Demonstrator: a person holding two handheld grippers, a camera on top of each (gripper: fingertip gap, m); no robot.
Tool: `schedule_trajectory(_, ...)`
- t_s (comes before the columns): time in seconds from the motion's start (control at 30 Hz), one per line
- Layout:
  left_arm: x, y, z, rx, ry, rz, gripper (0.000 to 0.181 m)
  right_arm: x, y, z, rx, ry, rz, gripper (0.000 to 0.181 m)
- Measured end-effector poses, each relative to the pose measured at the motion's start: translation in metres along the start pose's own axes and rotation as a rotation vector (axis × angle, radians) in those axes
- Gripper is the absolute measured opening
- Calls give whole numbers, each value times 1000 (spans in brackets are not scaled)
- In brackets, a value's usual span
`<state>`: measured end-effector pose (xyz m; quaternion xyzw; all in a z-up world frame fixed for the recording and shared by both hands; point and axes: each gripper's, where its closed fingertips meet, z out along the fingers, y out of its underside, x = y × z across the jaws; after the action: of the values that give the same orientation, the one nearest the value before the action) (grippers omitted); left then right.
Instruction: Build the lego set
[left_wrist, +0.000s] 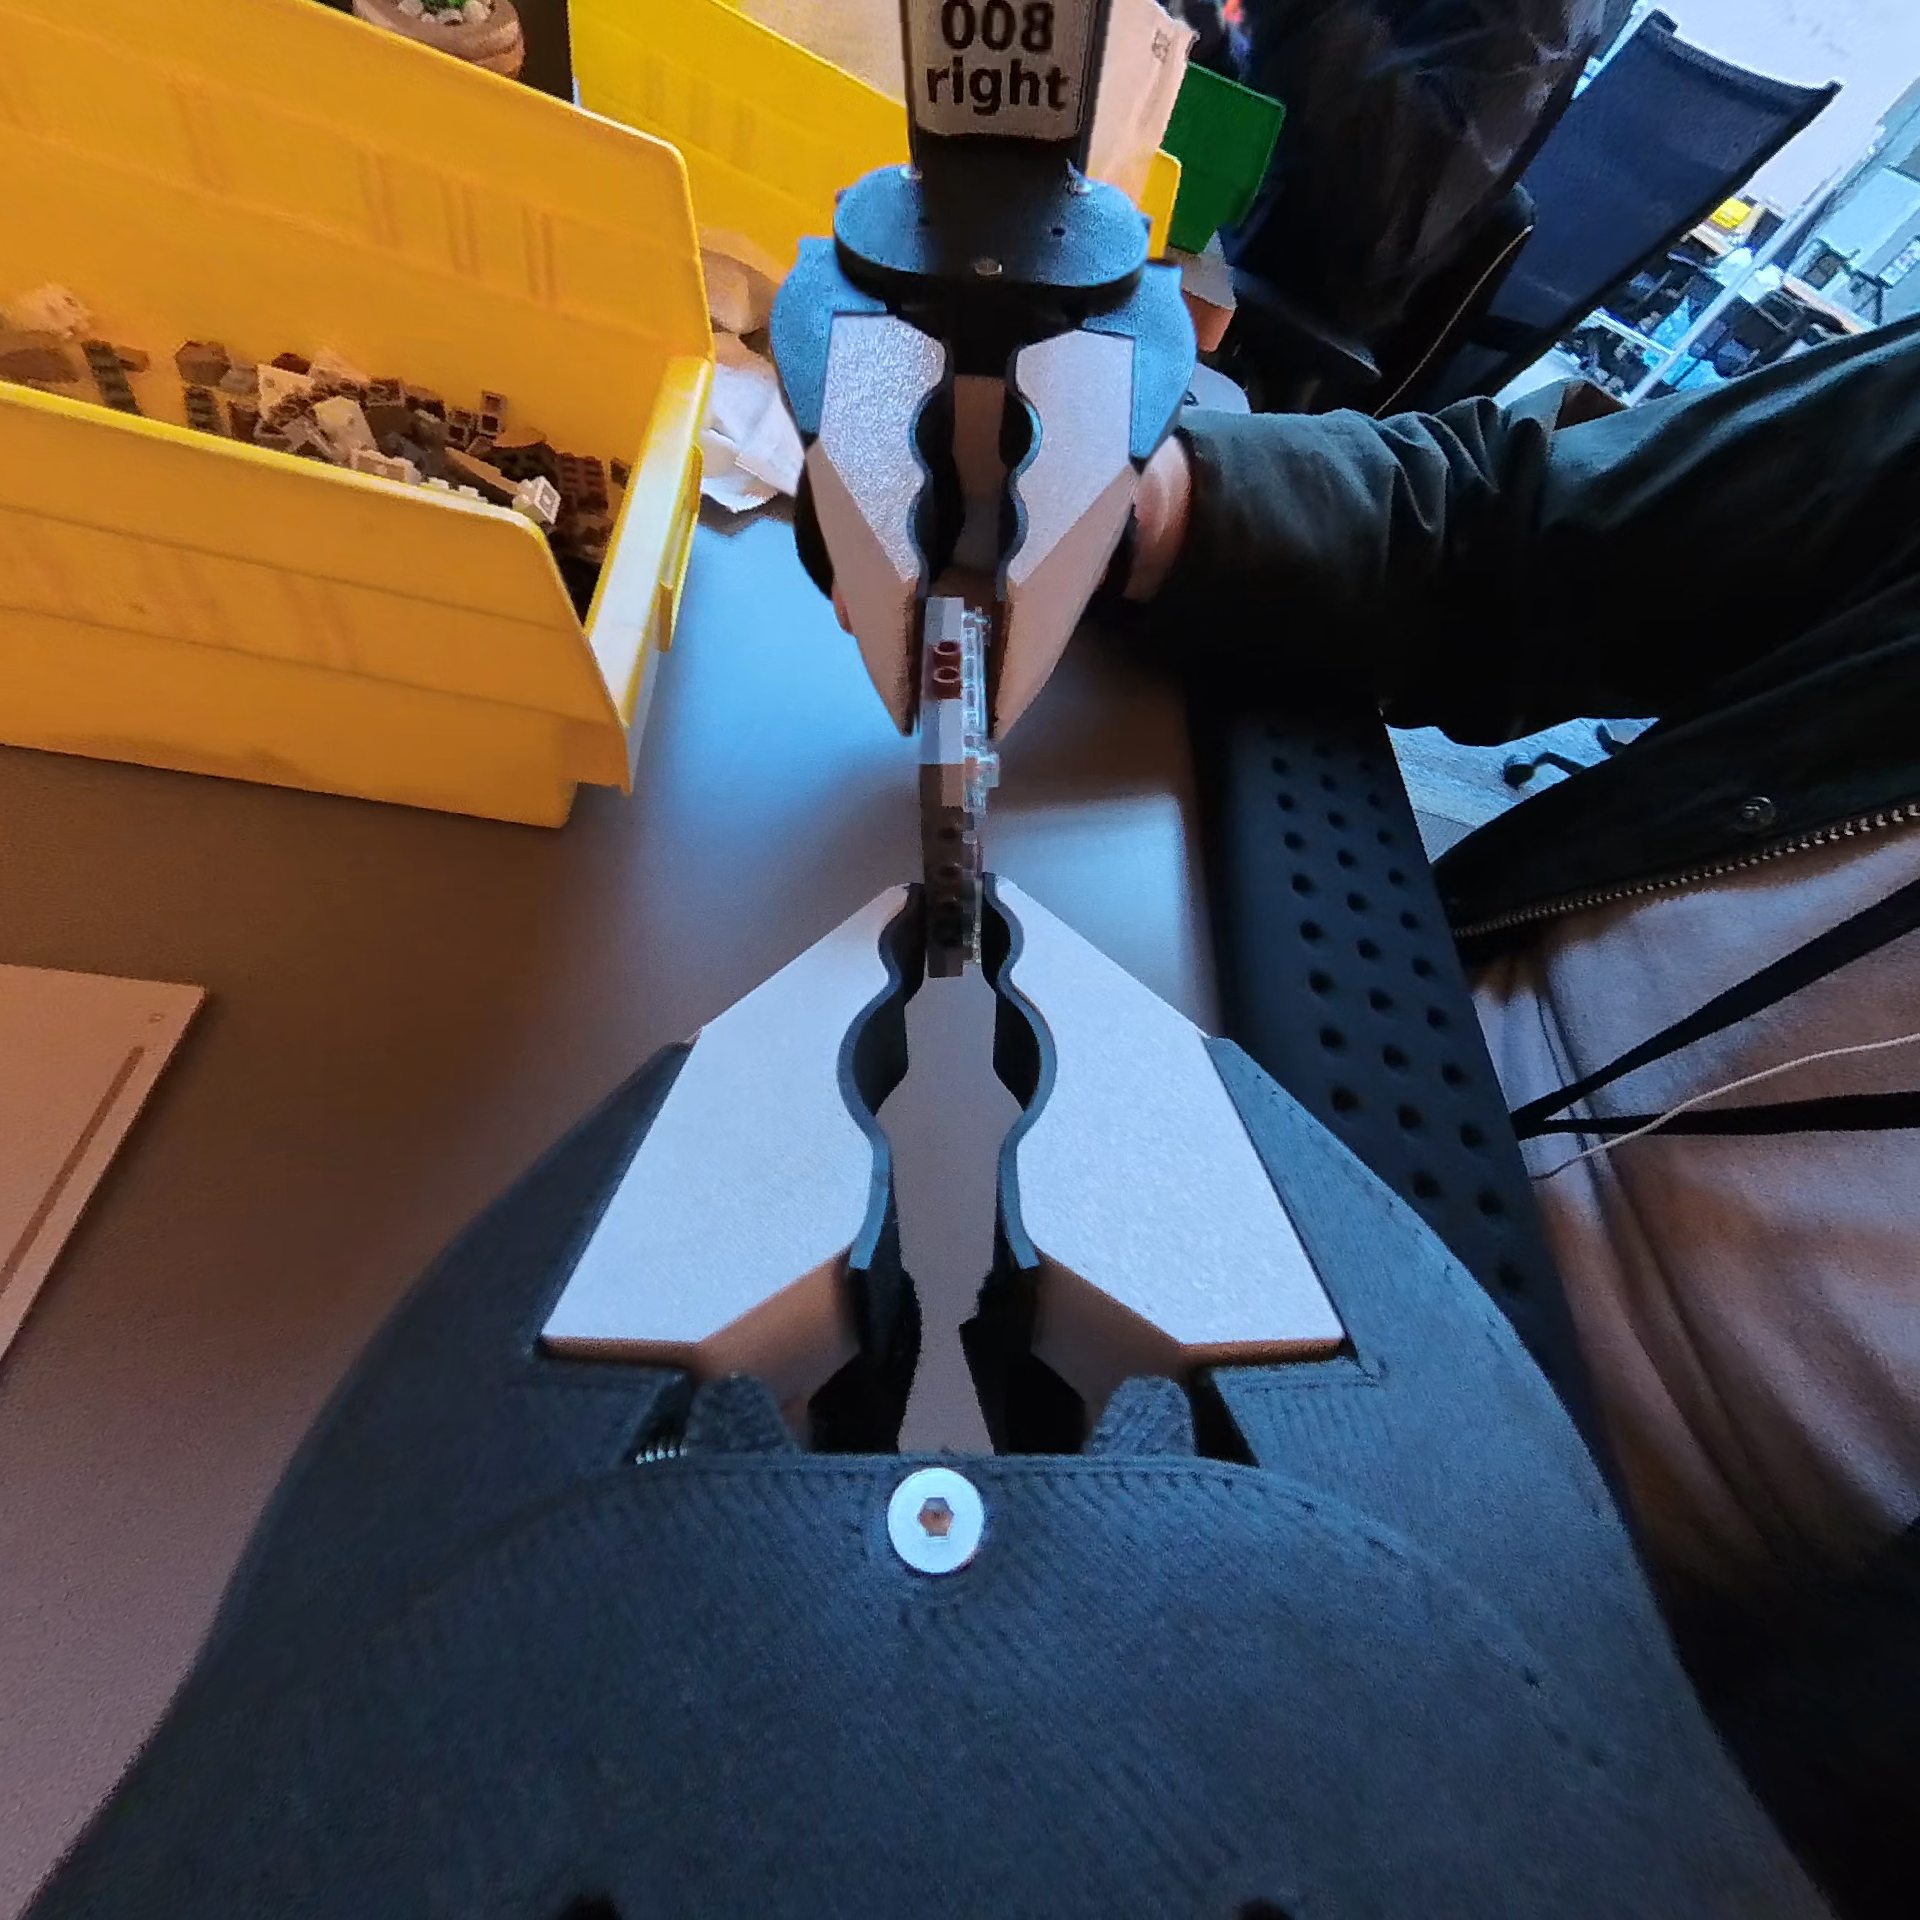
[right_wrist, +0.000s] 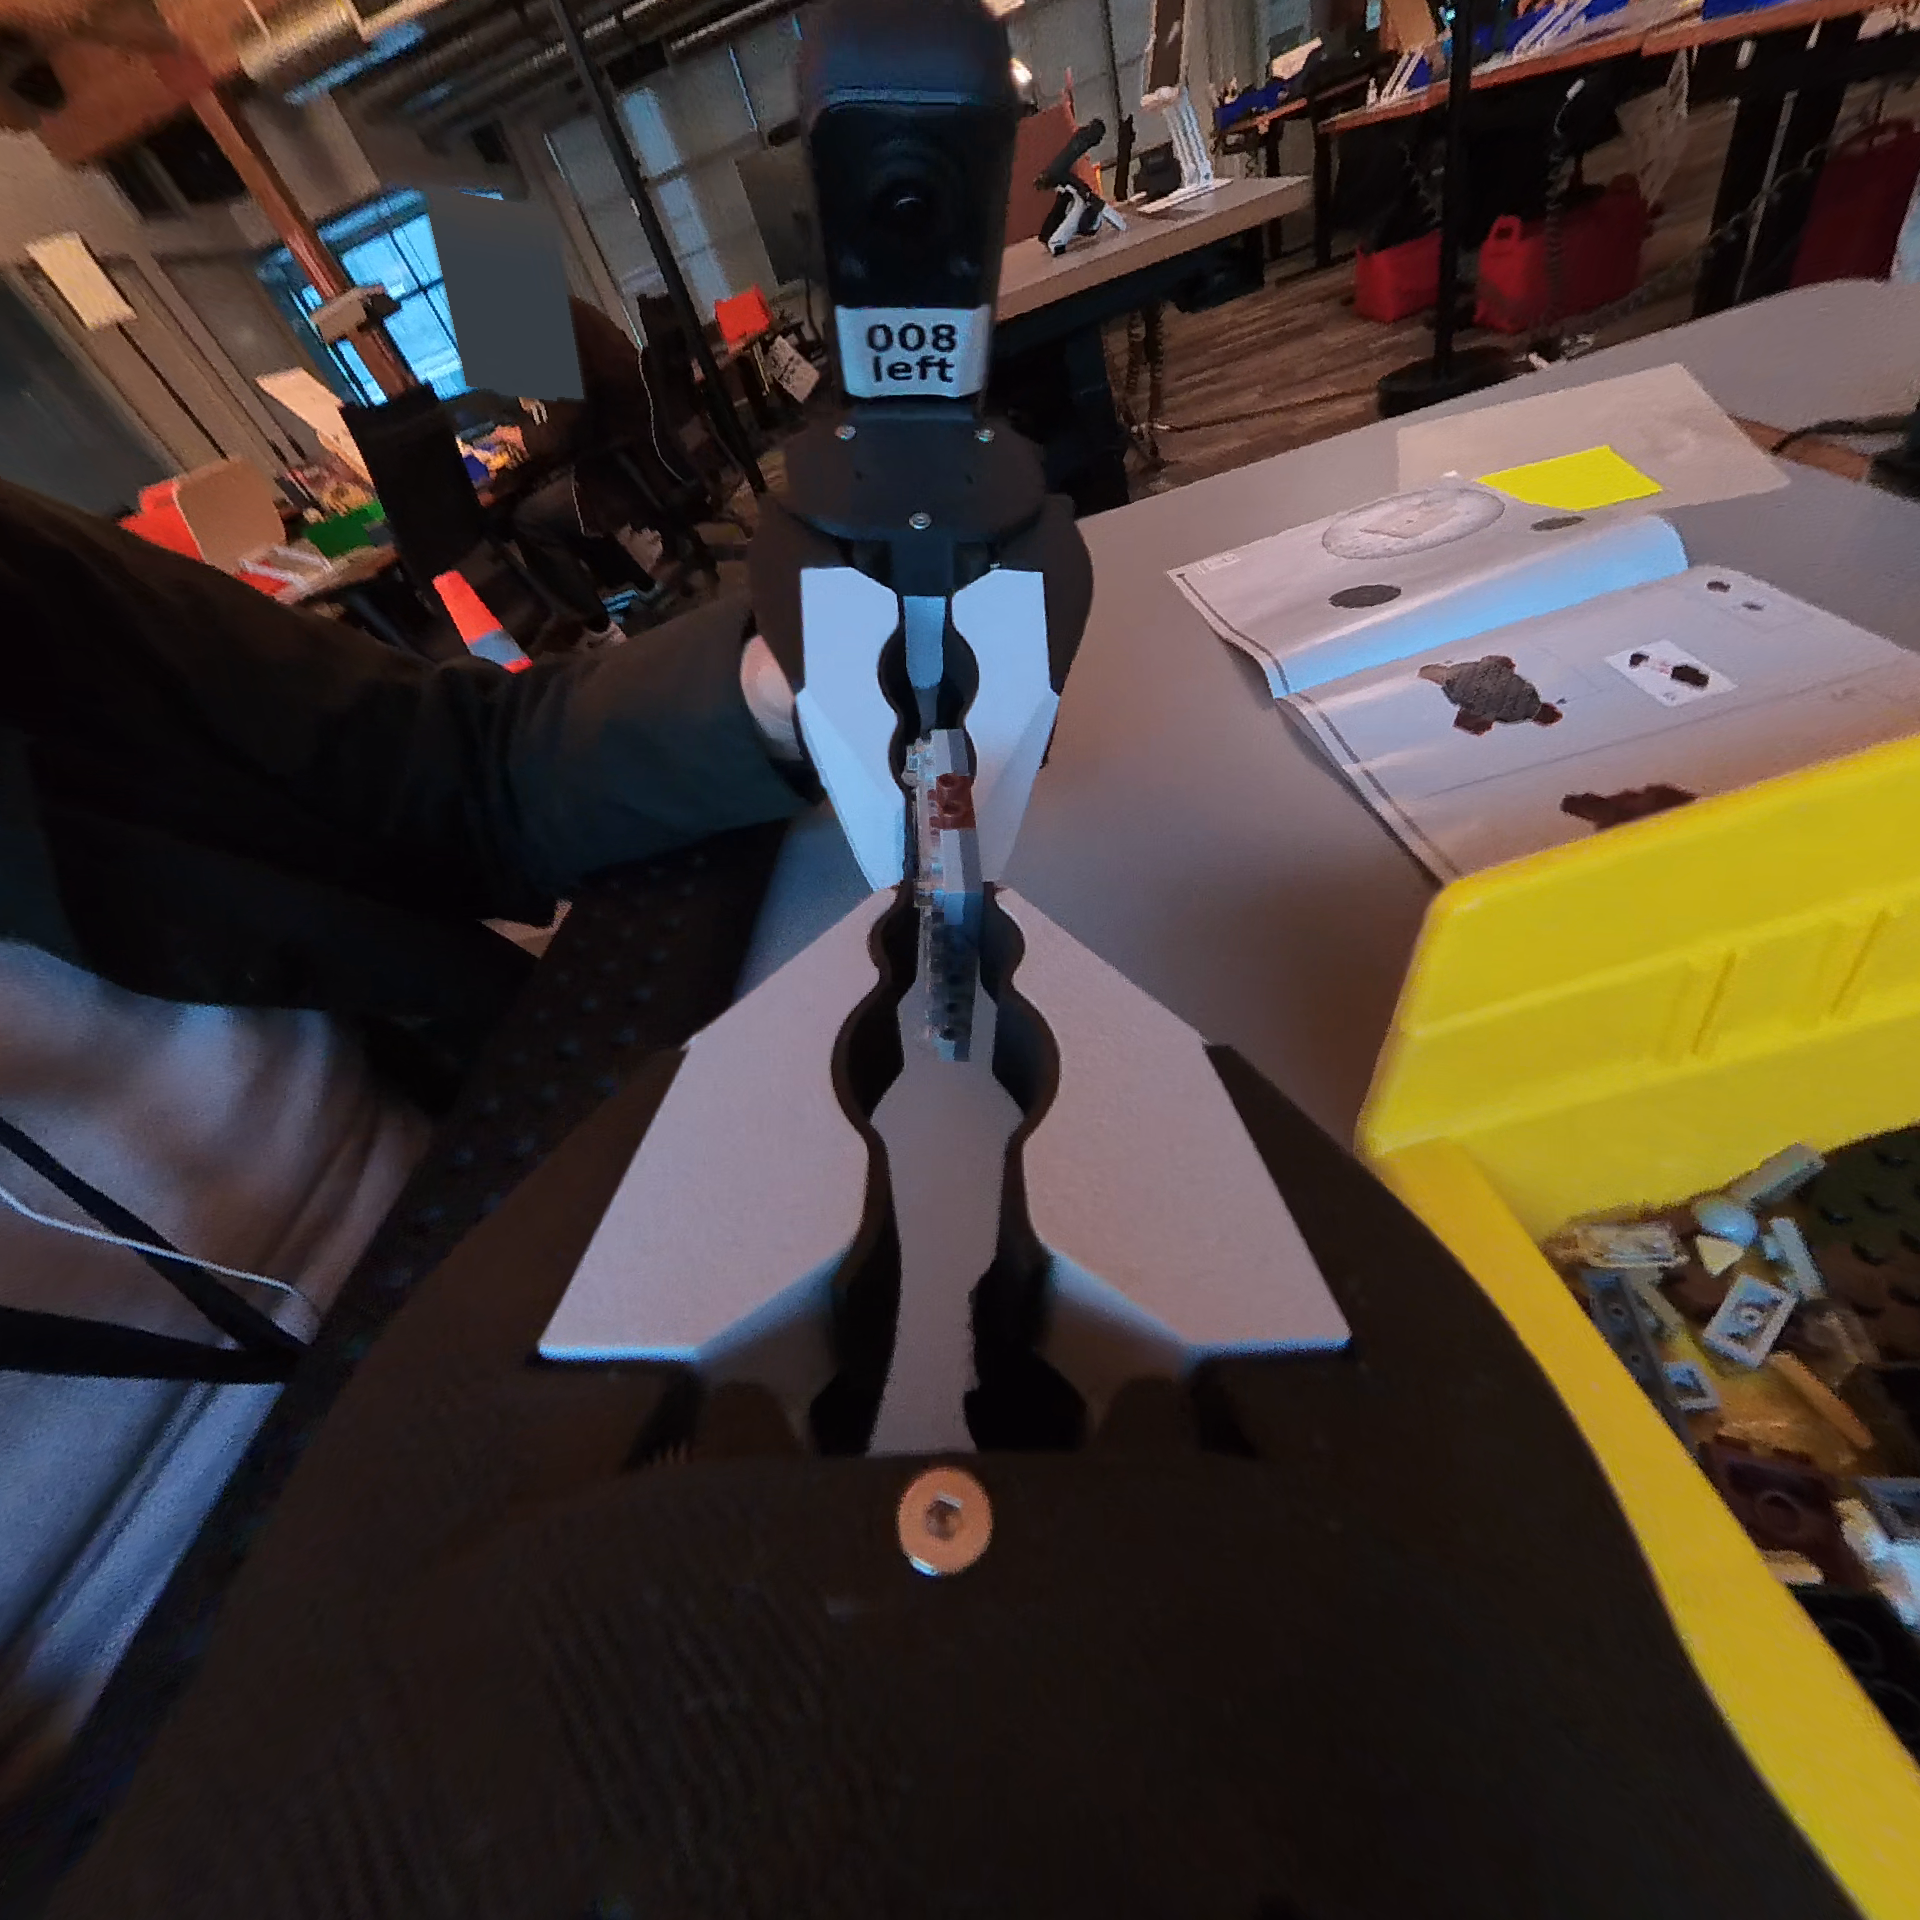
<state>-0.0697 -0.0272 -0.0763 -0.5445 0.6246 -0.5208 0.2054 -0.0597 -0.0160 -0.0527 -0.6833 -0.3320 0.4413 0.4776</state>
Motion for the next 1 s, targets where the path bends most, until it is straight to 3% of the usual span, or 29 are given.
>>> schedule_trajectory(0.2, 0, -2, 1, 16, 0, -2, 26, -8, -8, -3, -7, 119, -368, 8)
schedule_trajectory(0.4, 8, -31, -21, 230, 225, -243, 39, -19, -22, -13, -101, 491, -1250, 8)
schedule_trajectory(0.5, 8, -33, -26, 263, 312, -344, 48, -26, -27, -12, -99, 606, -1537, 7)
schedule_trajectory(0.67, 16, -37, -25, 285, 426, -418, 49, -26, -27, -11, -117, 639, -1609, 8)
schedule_trajectory(0.83, 10, -23, -13, 190, 275, -281, 58, -29, -26, -9, -107, 624, -1602, 7)
schedule_trajectory(1.0, 18, -28, -12, 210, 258, -187, 67, -36, -27, -6, -87, 617, -1627, 8)
